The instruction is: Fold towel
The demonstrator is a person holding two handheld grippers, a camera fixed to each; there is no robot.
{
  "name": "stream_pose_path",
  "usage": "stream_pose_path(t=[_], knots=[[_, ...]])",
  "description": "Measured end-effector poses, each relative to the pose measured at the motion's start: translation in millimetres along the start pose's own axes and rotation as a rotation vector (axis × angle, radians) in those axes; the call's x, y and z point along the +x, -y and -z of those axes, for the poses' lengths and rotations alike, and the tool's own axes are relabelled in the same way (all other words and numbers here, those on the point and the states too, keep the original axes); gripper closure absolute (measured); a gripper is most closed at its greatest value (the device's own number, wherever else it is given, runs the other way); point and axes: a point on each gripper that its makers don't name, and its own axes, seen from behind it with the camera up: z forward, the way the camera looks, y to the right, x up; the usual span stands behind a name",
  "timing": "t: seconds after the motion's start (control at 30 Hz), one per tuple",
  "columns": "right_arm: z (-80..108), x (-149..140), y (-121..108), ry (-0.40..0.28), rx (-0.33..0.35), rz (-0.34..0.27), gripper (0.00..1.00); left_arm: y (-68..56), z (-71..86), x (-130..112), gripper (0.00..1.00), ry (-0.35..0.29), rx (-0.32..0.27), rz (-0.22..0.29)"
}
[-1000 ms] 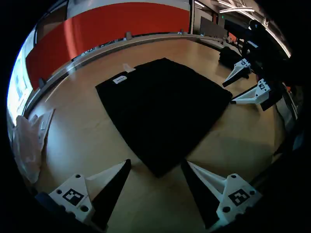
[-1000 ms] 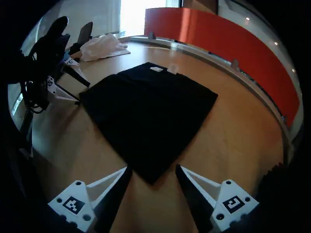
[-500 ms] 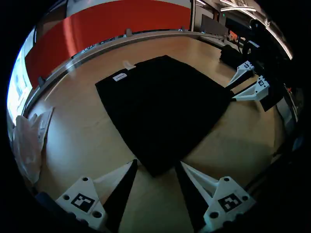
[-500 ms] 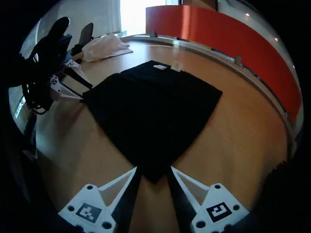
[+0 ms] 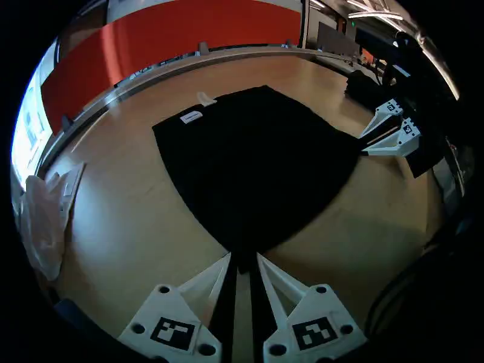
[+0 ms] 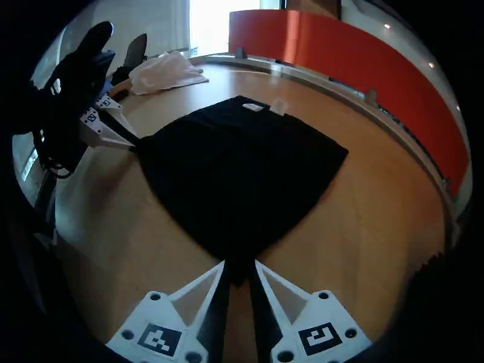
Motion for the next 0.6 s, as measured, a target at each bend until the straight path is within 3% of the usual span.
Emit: stream_pose_path(t=[0.4,0.6], knots=[[23.7,15,1,-0.034,-0.012,-0.007,0.8,-8.5,28.4,12,0.87,-0.023,-0.008,0.079],[40.5,27,4,-0.051,-0.011,0.003,0.8,-15.0,47.5,18,0.87,-0.031,-0.011,0.093]])
